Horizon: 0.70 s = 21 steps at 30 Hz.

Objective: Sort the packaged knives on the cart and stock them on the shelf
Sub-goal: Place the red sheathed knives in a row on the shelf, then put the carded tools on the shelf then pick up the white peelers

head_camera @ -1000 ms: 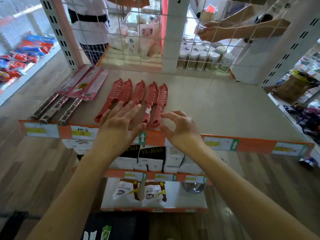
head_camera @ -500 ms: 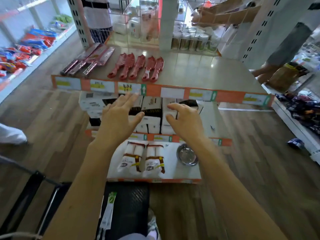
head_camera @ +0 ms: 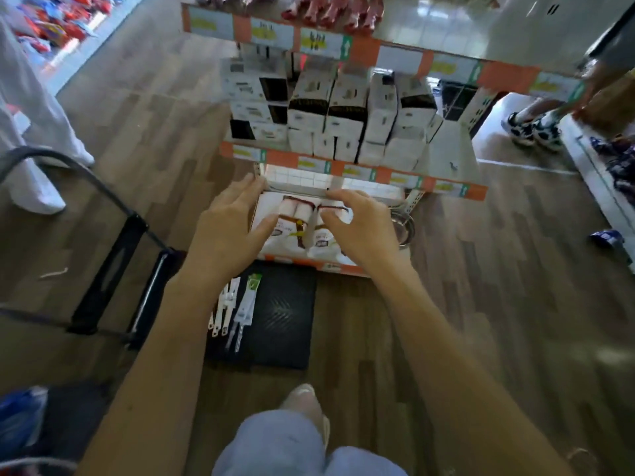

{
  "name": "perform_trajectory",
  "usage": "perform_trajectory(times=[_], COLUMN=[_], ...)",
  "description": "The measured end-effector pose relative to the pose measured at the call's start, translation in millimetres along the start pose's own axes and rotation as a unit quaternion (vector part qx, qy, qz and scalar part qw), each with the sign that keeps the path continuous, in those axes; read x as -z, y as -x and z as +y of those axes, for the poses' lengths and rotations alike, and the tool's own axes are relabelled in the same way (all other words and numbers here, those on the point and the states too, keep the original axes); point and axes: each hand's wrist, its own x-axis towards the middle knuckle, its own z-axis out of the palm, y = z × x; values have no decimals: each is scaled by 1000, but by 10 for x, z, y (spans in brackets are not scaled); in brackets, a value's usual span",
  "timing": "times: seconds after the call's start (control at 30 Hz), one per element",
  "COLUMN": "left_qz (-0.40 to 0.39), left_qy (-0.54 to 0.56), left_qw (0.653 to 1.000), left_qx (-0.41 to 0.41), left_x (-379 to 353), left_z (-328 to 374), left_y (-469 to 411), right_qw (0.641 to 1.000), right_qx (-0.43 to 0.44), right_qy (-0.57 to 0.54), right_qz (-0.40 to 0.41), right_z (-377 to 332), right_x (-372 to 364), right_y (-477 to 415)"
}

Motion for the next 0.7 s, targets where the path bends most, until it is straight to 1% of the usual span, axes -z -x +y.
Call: perform_trajectory(times=[0.1,0.33,0.43,0.57,0.7], left_qz=[3,-2,-21,-40,-56], left_qy=[15,46,63,107,118], left_qw=[1000,998,997,993,986], left_qx=[14,34,33,41,103], left_x=[4,-22,-145,-526,-1171], left_z=[-280,-1004,-1349,-1844,-2414], left_y=[141,239,214,151,109], right_qw=[1000,990,986,980,968], right_qx=[1,-84,-110,-149,-210], right_qy=[0,-94,-104,-116,-116], right_qz=[-1,-57,-73,-70,-77], right_z=[-45,-166,-165,1,416], right_x=[-240,-1032,-1466,-2132,-2861], right_y=[103,180,135,30,-44])
